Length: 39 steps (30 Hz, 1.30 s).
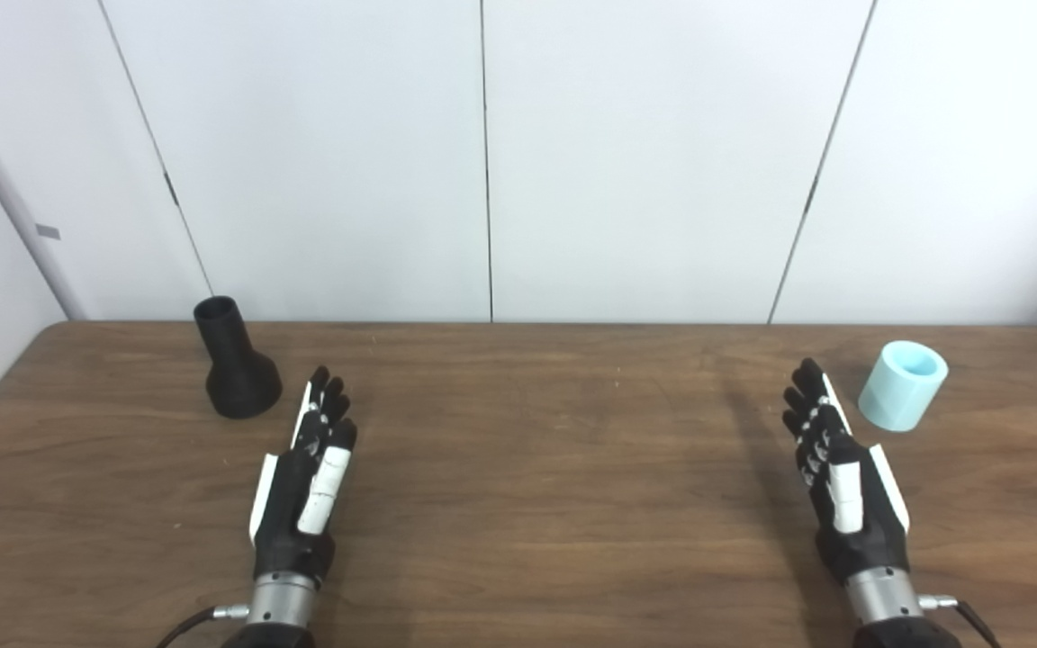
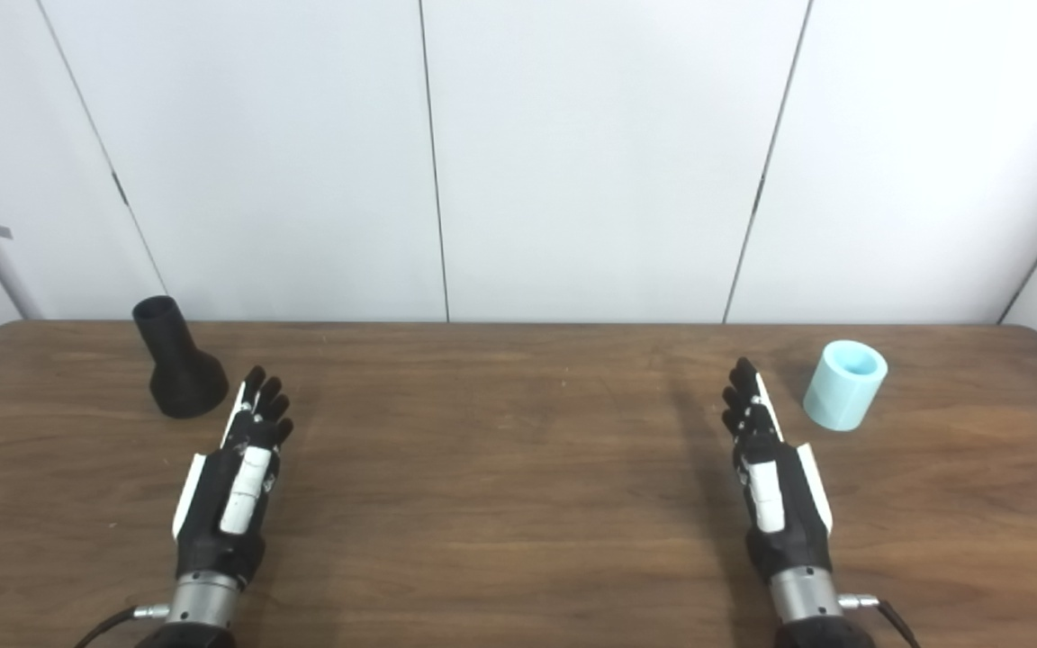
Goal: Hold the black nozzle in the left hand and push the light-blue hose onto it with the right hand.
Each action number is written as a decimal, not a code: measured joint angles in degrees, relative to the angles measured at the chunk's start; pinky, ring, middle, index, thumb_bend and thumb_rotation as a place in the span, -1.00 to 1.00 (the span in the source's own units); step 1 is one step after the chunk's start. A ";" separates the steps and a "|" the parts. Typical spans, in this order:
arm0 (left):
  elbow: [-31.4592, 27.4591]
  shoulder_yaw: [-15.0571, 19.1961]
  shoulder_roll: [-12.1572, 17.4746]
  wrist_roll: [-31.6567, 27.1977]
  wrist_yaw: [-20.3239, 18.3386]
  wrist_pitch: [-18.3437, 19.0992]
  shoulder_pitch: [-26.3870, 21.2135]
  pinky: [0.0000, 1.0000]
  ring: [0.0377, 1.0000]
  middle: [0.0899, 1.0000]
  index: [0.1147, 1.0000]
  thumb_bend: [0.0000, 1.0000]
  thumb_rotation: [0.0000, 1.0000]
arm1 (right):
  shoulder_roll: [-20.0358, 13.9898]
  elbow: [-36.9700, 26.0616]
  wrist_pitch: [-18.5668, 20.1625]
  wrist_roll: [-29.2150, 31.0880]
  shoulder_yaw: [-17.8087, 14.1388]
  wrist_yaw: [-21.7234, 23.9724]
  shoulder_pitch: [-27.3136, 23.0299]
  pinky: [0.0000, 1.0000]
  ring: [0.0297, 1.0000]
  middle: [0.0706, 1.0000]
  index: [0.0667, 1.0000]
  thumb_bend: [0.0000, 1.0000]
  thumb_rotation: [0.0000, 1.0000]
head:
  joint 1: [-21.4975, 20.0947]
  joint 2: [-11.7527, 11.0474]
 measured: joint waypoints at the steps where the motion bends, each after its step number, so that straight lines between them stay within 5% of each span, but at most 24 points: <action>1: -0.05 0.01 0.01 0.00 -0.06 0.00 0.04 1.00 1.00 1.00 1.00 0.57 0.57 | 0.09 -0.02 0.11 0.00 0.00 0.00 0.00 0.99 1.00 1.00 1.00 0.43 0.96 | 0.00 0.00; 21: 0.06 -0.23 0.06 0.50 -0.26 -0.58 0.04 1.00 1.00 1.00 1.00 0.60 0.57 | 0.27 -0.34 1.40 -0.26 -0.05 -0.10 0.17 0.99 1.00 1.00 1.00 0.44 0.96 | 1.32 -0.97; 39: 1.67 -1.59 -2.46 7.53 3.35 -3.22 -1.10 1.00 1.00 1.00 1.00 0.61 0.59 | -3.08 5.55 -3.19 3.78 -1.67 3.20 -2.83 1.00 1.00 1.00 1.00 0.45 1.00 | 10.89 -5.88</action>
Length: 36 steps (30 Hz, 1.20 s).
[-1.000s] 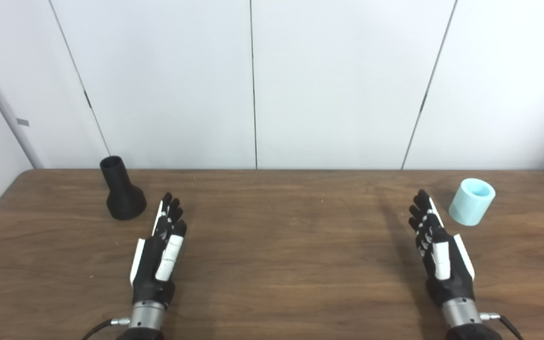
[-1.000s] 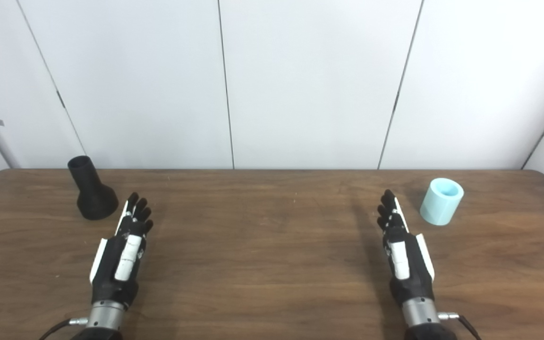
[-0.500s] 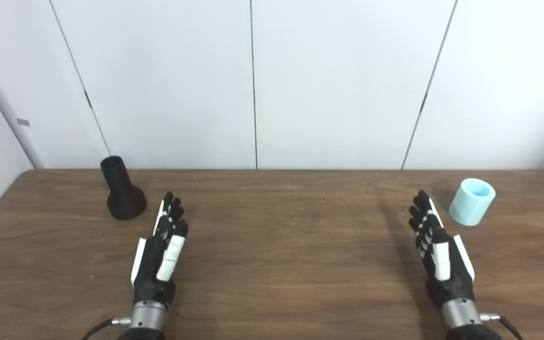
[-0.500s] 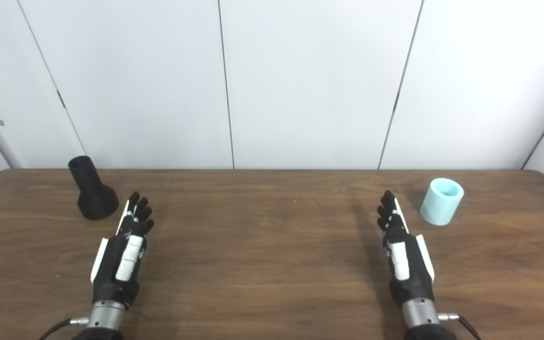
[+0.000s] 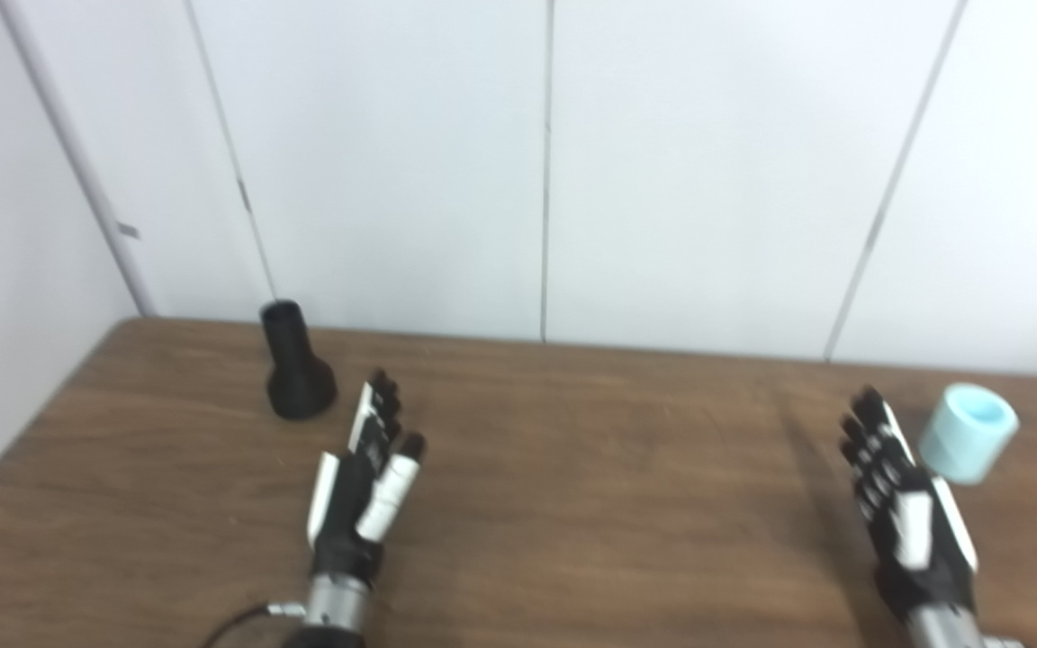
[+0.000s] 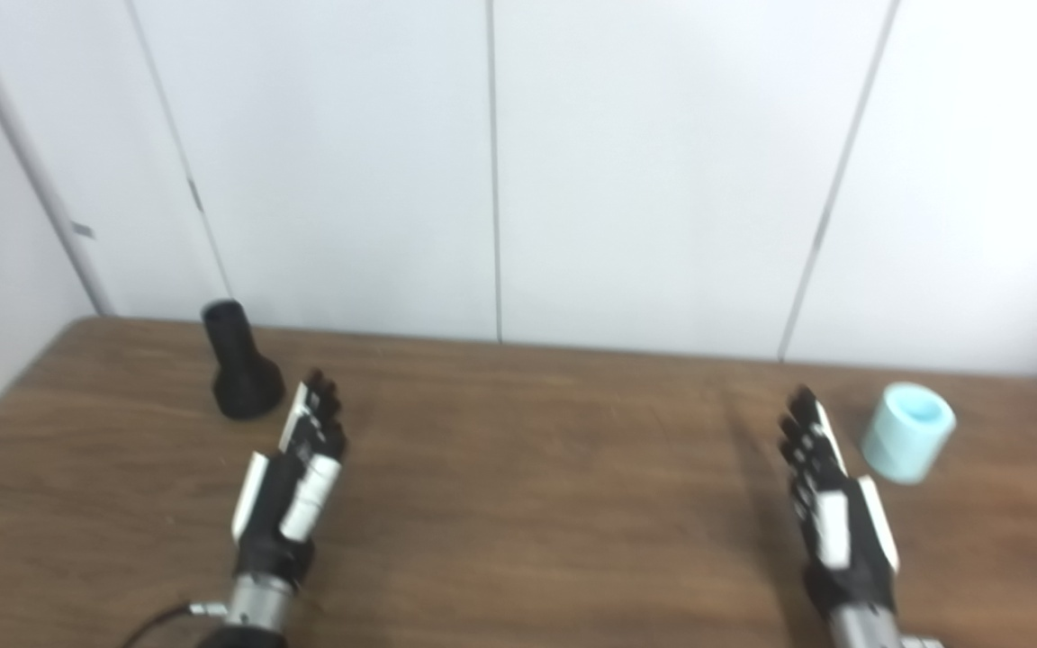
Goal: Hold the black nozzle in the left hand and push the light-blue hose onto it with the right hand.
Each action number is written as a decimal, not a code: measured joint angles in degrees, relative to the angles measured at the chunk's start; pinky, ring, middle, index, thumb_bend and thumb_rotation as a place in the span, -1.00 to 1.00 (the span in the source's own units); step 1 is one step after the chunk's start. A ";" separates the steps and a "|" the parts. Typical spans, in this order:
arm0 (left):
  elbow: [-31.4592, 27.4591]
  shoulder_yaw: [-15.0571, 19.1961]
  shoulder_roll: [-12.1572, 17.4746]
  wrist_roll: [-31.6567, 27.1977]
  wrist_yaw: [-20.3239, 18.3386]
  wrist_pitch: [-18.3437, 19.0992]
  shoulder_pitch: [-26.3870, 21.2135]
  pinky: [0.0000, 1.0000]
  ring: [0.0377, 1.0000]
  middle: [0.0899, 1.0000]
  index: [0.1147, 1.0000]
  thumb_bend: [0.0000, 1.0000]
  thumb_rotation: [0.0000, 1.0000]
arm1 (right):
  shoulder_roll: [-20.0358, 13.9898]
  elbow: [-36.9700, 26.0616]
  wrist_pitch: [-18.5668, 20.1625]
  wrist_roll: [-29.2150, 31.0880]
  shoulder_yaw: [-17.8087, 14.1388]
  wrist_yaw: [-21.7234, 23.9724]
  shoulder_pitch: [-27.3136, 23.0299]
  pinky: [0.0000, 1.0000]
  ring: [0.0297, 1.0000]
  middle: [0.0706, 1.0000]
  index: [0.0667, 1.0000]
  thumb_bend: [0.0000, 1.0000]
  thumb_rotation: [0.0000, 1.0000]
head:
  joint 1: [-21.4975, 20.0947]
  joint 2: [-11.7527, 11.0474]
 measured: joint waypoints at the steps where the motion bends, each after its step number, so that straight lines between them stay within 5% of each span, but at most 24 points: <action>1: 0.12 -0.12 -0.30 0.24 0.24 -0.47 -0.11 1.00 1.00 1.00 1.00 0.62 0.60 | -0.20 0.30 -0.41 0.26 0.00 0.31 -0.17 1.00 1.00 1.00 1.00 0.45 1.00 | 0.00 0.00; 10: 2.12 -0.65 -1.60 2.37 1.52 -1.91 -1.62 1.00 1.00 1.00 1.00 0.63 0.61 | -2.29 4.67 -4.70 0.80 -0.44 1.95 -2.44 1.00 1.00 1.00 1.00 0.45 1.00 | 2.20 -3.34; 24: 3.10 -0.67 -2.30 2.50 2.99 -3.79 -2.11 1.00 1.00 1.00 1.00 0.67 0.56 | -2.61 6.27 -6.21 0.72 -0.56 2.29 -3.16 1.00 1.00 1.00 1.00 0.43 1.00 | 2.03 -3.26; 36: 7.87 3.60 -4.03 10.83 21.33 -12.58 -5.68 1.00 1.00 0.98 1.00 0.70 0.28 | -2.58 6.07 -6.13 0.53 -0.55 2.26 -3.22 1.00 1.00 1.00 1.00 0.43 1.00 | 2.11 -3.08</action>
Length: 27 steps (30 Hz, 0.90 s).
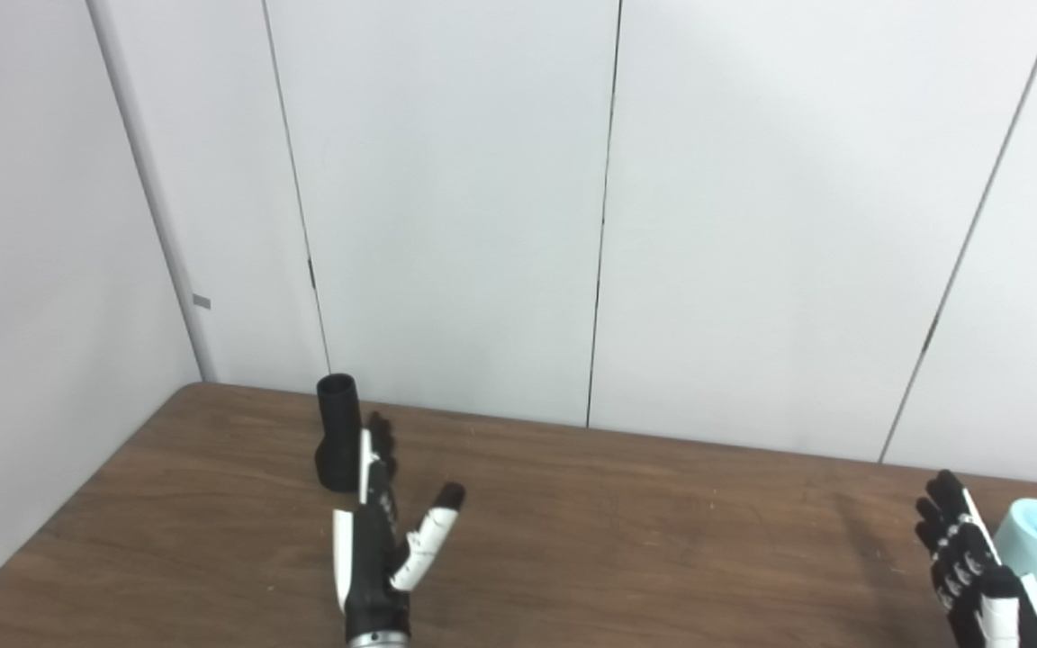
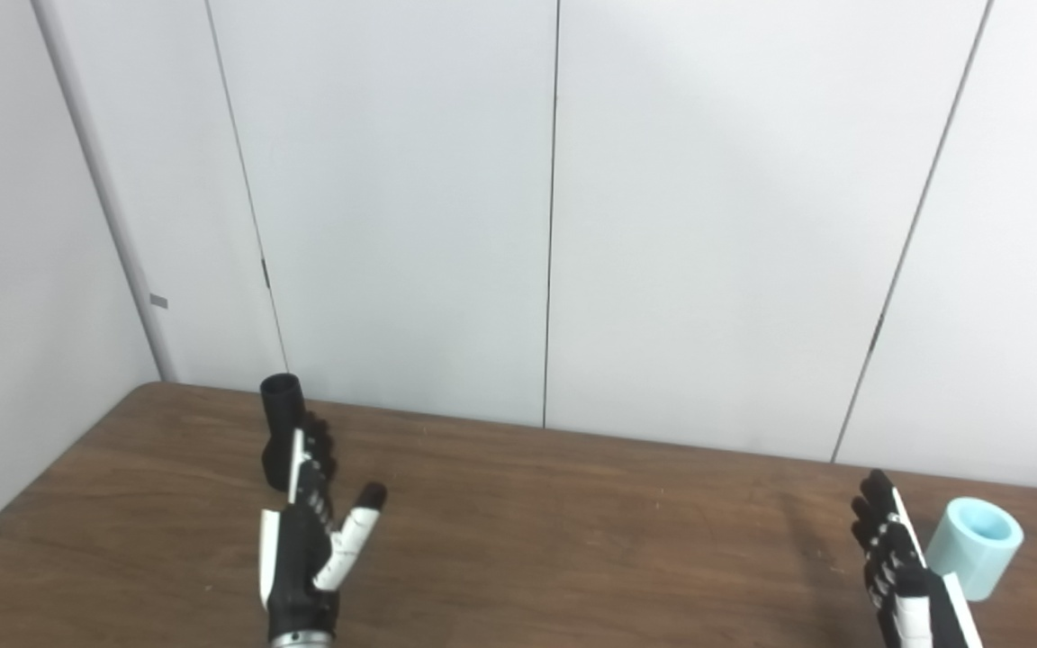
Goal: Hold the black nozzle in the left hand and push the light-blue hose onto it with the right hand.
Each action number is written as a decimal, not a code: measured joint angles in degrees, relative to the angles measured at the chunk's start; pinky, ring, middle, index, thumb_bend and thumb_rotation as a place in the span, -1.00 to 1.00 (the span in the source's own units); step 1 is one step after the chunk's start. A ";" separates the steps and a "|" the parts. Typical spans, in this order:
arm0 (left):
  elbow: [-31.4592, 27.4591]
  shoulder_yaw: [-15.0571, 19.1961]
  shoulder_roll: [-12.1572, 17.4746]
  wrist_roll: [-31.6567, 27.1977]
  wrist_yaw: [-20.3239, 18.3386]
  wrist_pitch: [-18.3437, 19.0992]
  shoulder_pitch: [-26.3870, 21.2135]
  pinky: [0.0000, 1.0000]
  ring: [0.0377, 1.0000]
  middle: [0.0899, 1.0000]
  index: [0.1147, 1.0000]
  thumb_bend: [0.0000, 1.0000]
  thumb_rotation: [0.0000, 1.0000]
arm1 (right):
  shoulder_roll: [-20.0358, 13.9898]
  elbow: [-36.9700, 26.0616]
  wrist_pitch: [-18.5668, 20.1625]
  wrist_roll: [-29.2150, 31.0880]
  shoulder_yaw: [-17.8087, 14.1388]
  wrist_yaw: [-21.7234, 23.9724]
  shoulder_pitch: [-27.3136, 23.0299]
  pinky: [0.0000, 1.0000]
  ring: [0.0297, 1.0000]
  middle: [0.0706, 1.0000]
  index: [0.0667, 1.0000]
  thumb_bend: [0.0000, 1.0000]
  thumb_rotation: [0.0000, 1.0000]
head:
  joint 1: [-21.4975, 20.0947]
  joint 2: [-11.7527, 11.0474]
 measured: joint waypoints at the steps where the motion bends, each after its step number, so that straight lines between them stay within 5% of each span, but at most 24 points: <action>1: 0.67 -0.07 0.02 0.90 1.83 -0.11 -0.50 1.00 1.00 0.98 1.00 0.70 0.27 | 0.01 0.03 0.00 0.00 0.00 0.00 0.00 1.00 1.00 1.00 1.00 0.43 1.00 | 0.00 0.00; 8: 1.86 -2.65 1.18 4.99 10.83 -0.44 -1.72 1.00 1.00 1.00 1.00 0.79 0.23 | 0.02 0.07 -0.03 0.00 0.00 -0.01 -0.03 1.00 1.00 1.00 1.00 0.43 1.00 | 0.18 0.18; 17: 3.59 -1.58 2.43 4.97 13.80 -0.44 -3.07 1.00 1.00 1.00 1.00 0.77 0.17 | 0.20 0.11 -0.15 -0.05 0.03 -0.15 -0.07 1.00 1.00 1.00 1.00 0.44 1.00 | 0.00 0.35; 27: 7.75 2.19 10.47 4.96 16.97 -0.40 -5.42 1.00 1.00 1.00 1.00 0.74 0.00 | 0.33 0.18 -0.59 -0.04 0.05 -0.16 -0.21 1.00 1.00 1.00 1.00 0.44 1.00 | 0.35 0.61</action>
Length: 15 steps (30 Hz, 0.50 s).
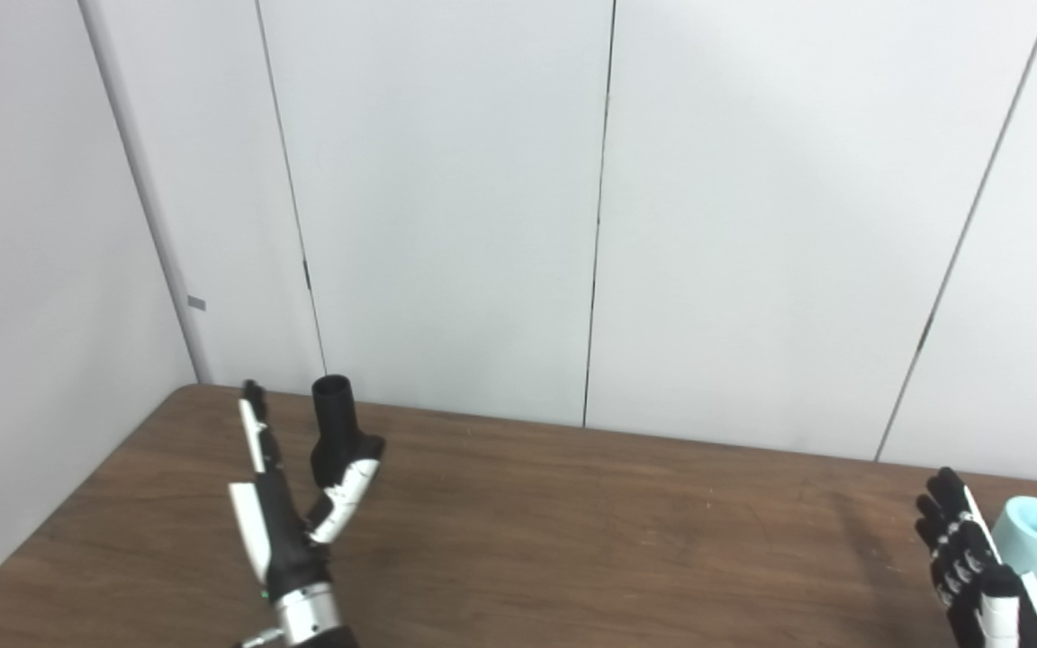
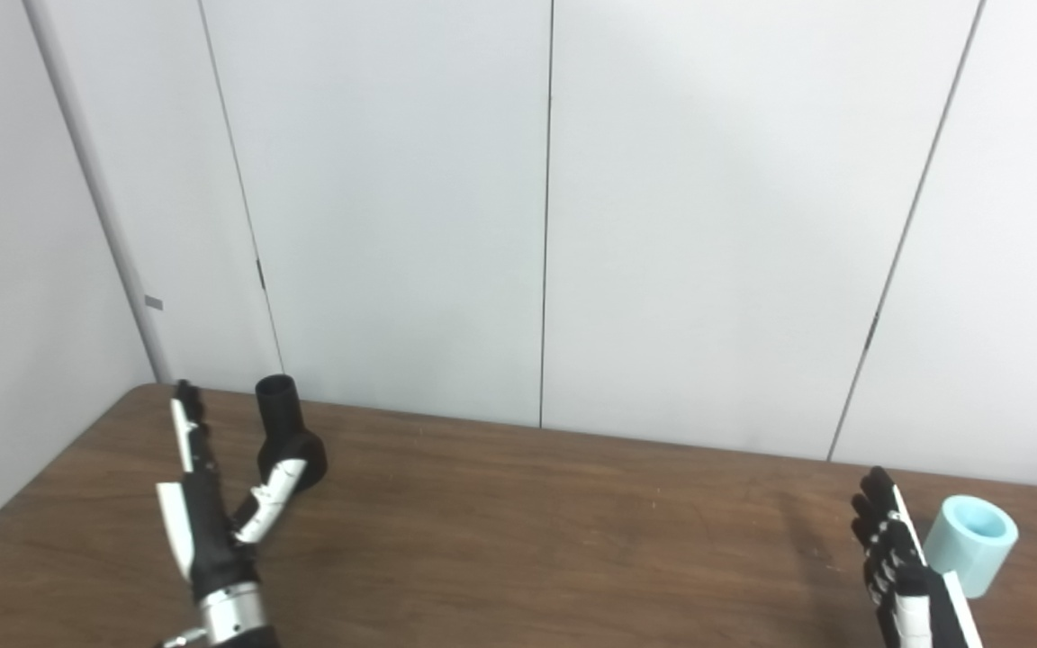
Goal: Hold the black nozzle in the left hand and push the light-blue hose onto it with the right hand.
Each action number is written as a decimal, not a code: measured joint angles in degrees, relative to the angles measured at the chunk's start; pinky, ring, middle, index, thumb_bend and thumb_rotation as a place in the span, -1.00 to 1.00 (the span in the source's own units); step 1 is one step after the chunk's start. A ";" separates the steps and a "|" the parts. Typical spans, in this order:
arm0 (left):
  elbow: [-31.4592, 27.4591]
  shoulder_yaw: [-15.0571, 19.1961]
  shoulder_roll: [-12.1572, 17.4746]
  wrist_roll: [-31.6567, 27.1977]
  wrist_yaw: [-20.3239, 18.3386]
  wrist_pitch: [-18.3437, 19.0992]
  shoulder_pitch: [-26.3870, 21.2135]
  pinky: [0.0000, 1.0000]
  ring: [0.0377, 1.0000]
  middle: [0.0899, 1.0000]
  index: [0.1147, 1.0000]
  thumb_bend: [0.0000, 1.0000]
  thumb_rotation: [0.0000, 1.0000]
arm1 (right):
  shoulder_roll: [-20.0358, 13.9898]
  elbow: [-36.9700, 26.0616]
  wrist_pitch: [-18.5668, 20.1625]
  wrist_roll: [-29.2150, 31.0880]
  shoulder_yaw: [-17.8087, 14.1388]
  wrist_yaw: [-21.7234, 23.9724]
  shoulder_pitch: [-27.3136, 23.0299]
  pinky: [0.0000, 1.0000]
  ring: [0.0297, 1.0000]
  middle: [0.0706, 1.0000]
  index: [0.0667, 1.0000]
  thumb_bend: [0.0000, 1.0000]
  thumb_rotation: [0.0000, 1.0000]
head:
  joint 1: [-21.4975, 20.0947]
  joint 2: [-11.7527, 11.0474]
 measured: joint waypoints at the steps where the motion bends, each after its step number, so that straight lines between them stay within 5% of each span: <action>1: 0.15 0.10 0.35 0.00 0.02 0.13 -0.08 1.00 1.00 1.00 1.00 0.74 -0.02 | 0.00 0.00 0.00 0.00 0.00 0.00 0.00 1.00 1.00 1.00 1.00 0.44 1.00 | 0.00 0.00; 9: 1.12 0.49 1.79 0.00 0.02 0.84 -0.44 1.00 1.00 1.00 1.00 0.73 -0.05 | 0.01 0.19 0.00 0.04 -0.02 -0.01 -0.13 1.00 1.00 1.00 1.00 0.45 1.00 | -0.35 -0.52; 15: 7.60 0.90 6.52 -0.14 -2.07 2.90 -3.41 1.00 1.00 1.00 1.00 0.87 -0.14 | 0.06 0.43 0.02 0.09 -0.06 -0.13 -0.30 1.00 1.00 1.00 1.00 0.44 1.00 | -0.44 -0.79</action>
